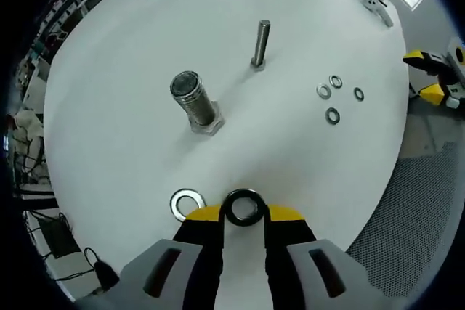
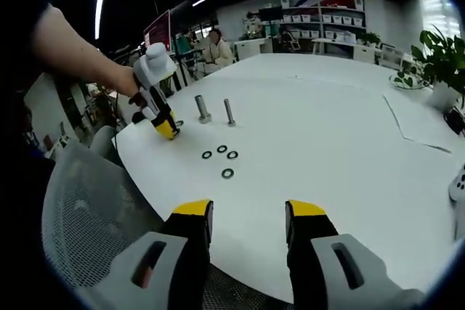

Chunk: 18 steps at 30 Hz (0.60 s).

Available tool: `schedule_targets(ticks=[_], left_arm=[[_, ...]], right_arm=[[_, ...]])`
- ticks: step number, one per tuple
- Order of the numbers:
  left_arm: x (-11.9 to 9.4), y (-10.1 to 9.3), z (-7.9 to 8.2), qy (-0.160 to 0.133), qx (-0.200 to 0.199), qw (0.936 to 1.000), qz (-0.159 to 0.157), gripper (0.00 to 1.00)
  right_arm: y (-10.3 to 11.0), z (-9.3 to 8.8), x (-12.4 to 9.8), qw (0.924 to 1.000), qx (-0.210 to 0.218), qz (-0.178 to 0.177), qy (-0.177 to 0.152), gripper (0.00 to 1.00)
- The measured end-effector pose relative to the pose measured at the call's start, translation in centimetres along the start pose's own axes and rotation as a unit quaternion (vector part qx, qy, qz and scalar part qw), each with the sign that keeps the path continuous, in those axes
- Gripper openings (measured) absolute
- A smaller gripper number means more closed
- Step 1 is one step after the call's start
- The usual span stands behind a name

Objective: Place the washer onto the threaded stud by aligning its center hole with the stud, sliding it down to the base, and recovering from edge contact or off-axis alignment until the washer reaches the visible bottom stop.

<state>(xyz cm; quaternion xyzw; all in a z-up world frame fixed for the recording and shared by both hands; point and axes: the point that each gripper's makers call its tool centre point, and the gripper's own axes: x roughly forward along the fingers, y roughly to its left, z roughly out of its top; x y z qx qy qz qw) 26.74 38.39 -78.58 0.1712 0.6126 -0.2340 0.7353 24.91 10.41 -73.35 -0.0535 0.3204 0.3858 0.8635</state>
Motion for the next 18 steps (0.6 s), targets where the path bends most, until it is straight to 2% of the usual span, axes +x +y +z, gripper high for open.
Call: schedule_targets(ticks=[9,18], left_arm=[[-1.9,0.7,2.2,-0.023,0.021,0.9995,0.001,0.18],[-3.8,0.9,3.9,-0.028,0.052,0.9982,0.003,0.18]], right_arm=[[0.0,0.0,0.0,1.0000,0.000,0.000,-0.001,0.43],[-0.1,0.1,0.0,1.0000,0.001,-0.001,-0.004,0.43]])
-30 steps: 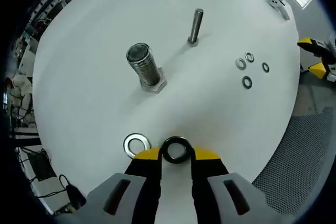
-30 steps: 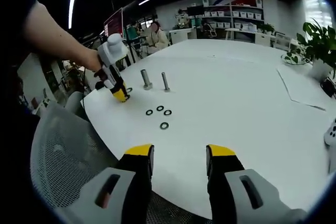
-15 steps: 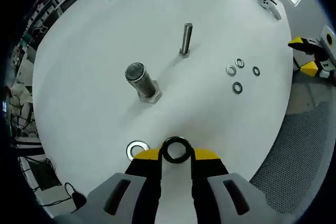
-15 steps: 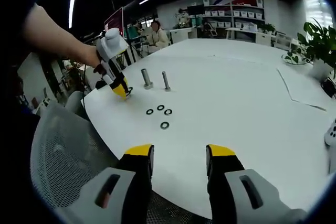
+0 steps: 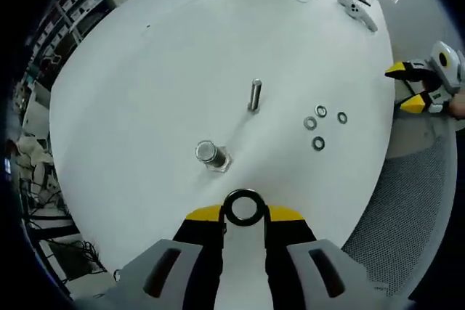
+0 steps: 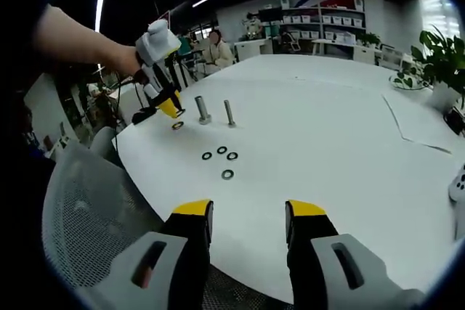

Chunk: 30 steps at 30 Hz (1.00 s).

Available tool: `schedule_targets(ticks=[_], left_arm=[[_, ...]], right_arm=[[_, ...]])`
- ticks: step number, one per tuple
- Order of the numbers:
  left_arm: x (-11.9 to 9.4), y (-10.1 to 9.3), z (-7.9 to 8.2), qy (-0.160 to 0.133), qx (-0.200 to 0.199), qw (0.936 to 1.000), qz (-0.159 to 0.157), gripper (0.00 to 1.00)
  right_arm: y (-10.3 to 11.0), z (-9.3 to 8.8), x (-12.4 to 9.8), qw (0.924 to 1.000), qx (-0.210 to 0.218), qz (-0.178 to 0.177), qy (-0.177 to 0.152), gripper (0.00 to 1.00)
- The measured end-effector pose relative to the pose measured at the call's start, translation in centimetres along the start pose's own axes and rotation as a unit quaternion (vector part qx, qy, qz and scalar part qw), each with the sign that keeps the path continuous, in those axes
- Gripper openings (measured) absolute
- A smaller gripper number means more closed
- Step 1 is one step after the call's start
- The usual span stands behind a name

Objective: Place the washer onto the threaded stud by aligning its center hole with the stud, sliding it down to the base, and recovering from edge contact or off-axis alignment until the washer reaches the visible bottom stop.

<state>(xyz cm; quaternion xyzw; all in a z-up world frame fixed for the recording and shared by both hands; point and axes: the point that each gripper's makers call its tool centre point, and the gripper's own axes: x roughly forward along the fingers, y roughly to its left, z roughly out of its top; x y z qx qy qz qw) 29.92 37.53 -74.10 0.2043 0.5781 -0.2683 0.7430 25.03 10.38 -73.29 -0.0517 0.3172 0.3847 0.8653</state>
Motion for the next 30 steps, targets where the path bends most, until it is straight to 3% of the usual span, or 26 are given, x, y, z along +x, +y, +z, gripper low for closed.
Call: schedule_targets(ticks=[12,30], left_arm=[[-2.0,1.1,3.1,-0.024,0.009,0.9996,0.009,0.18],[-1.2,2.5,5.1,-0.023,0.020,0.9992,0.027,0.18]], right_arm=[[0.1,-0.1,0.0,1.0000,-0.002,0.001,0.003,0.42],[0.0,0.1,-0.1,1.0000,0.001,0.000,-0.003,0.42]])
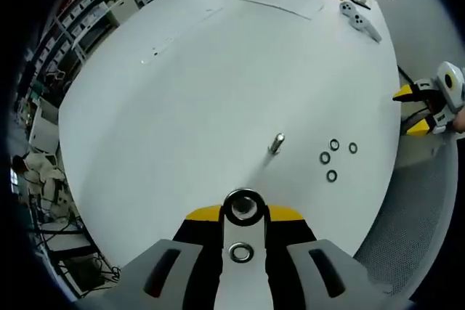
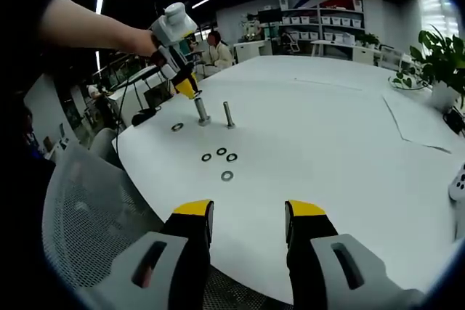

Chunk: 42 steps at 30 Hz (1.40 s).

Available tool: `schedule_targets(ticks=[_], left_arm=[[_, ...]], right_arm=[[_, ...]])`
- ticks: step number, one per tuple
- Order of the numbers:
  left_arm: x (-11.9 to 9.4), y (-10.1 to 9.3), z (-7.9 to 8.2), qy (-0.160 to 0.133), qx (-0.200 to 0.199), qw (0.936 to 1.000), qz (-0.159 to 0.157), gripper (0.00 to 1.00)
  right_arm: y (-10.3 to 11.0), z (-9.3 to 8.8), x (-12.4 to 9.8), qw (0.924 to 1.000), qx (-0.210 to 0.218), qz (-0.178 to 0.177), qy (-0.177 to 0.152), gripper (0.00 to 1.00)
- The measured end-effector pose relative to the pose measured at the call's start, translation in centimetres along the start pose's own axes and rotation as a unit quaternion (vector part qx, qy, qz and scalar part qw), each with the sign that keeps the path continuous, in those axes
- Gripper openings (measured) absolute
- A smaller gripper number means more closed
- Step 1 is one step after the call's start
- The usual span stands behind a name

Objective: Place the washer onto the threaded stud by aligning its center hole with the stud, sliding it down to the base, and recovering from edge contact or off-axis alignment until the washer reaches the visible bottom stop.

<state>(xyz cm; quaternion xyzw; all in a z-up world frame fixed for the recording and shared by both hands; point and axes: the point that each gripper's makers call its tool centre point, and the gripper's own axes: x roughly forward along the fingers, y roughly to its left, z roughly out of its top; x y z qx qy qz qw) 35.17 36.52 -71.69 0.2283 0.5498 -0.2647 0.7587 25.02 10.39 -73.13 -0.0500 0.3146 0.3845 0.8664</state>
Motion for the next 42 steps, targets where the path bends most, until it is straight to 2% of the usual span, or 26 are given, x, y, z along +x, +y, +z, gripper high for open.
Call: schedule_targets(ticks=[11,18,42], left_arm=[[0.53,0.43,-0.03,0.008,-0.002,1.0000,-0.001,0.18],[1.03,-0.01,-0.09,0.018,0.004,0.9998,-0.004,0.19],[0.85,-0.10,-0.63,0.028,0.007,0.9996,-0.007,0.19]], right_arm=[[0.07,-0.15,0.08,1.0000,-0.001,0.002,0.004,0.42],[-0.05,-0.19,0.05,1.0000,0.000,-0.001,0.005,0.42],[-0.02,0.02,0.02,1.0000,0.000,0.000,-0.001,0.42]])
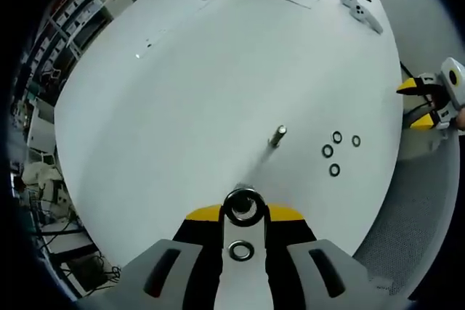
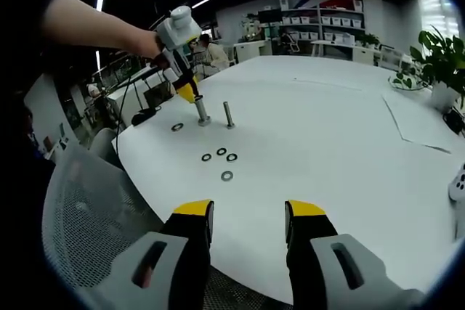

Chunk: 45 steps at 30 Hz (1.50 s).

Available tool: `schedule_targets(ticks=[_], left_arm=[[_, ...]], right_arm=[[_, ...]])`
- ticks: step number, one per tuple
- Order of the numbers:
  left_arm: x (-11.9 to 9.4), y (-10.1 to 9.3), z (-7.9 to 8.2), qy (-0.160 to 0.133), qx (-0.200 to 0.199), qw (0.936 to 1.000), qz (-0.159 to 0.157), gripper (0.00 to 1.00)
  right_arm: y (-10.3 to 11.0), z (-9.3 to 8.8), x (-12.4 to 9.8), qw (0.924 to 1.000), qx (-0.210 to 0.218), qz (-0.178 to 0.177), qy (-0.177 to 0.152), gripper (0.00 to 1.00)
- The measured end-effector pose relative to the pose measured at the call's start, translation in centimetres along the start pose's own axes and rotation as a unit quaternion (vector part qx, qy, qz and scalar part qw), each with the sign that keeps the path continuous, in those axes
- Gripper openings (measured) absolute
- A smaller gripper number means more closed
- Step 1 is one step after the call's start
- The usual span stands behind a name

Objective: Place the washer onto the threaded stud by aligning its center hole with the stud, sliding it down to the base, and recovering from edge contact or off-axis alignment until the washer reaches the visible bottom stop.

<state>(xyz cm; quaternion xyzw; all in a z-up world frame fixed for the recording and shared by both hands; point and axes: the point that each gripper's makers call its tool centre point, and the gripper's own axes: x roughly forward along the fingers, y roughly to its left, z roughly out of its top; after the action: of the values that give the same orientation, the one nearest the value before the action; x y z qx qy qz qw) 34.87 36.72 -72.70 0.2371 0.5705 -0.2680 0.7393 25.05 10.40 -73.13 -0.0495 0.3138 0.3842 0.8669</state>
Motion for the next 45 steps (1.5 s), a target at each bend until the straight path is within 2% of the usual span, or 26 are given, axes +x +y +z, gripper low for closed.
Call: schedule_targets(ticks=[6,28,45], left_arm=[[0.2,0.1,0.3,0.003,0.007,1.0000,0.004,0.19],[3.8,0.2,-0.8,0.026,0.001,0.9997,-0.001,0.19],[5.4,0.1,-1.2,0.039,-0.013,0.9991,-0.006,0.19]], right_arm=[[0.0,0.1,0.0,1.0000,0.000,0.000,-0.002,0.42],[-0.1,0.1,-0.1,1.0000,0.000,-0.004,-0.001,0.42],[0.0,-0.1,0.0,1.0000,-0.007,-0.002,0.006,0.42]])
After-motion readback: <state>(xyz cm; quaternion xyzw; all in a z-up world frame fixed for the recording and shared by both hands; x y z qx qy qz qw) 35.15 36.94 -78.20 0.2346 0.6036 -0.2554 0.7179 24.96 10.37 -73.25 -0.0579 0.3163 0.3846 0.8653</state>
